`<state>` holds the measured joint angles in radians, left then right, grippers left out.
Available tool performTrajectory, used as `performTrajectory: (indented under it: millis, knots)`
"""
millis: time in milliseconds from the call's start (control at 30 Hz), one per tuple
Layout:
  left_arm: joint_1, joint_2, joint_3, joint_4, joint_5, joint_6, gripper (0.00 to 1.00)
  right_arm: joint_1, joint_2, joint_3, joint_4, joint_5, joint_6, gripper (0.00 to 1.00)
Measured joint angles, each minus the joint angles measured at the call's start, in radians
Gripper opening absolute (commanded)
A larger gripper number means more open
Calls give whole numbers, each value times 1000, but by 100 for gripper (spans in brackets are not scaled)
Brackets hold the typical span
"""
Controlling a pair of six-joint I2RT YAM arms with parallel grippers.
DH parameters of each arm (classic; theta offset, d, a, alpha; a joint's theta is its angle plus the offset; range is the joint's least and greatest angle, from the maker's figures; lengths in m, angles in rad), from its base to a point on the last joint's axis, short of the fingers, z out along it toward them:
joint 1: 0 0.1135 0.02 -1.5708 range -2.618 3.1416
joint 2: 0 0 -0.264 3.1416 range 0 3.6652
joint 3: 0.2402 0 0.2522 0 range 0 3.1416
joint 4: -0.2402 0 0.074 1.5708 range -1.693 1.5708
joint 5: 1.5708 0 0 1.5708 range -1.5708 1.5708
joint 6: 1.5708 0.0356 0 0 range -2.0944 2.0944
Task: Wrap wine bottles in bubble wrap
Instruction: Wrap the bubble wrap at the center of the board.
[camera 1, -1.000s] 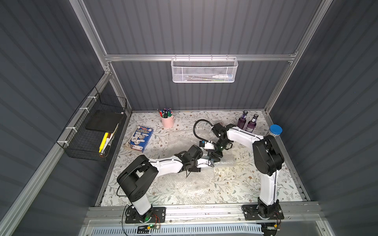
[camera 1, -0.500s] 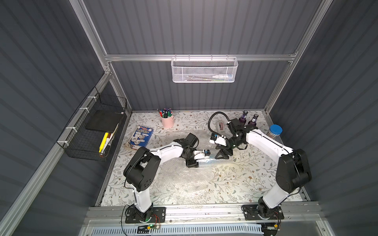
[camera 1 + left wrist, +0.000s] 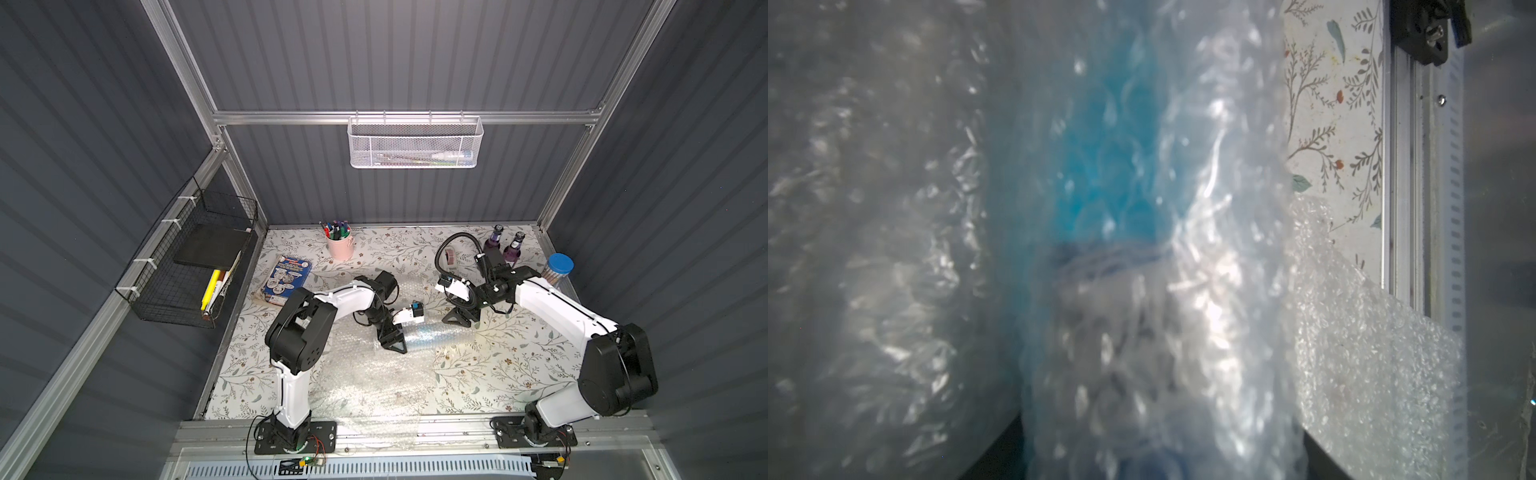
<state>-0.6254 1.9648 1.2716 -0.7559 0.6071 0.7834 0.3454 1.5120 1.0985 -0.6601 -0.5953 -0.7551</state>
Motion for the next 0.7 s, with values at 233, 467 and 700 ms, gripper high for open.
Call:
performTrajectory:
  millis: [233, 467, 700]
  knots:
    - [0, 12, 36, -42, -15, 9, 92, -1, -43, -39, 89, 64, 35, 82]
    - [-1, -2, 37, -50, -23, 9, 99, -16, -117, -73, 232, 163, 164, 84]
    - [-1, -20, 39, -55, -57, 8, 99, -27, -175, -119, 374, 266, 343, 85]
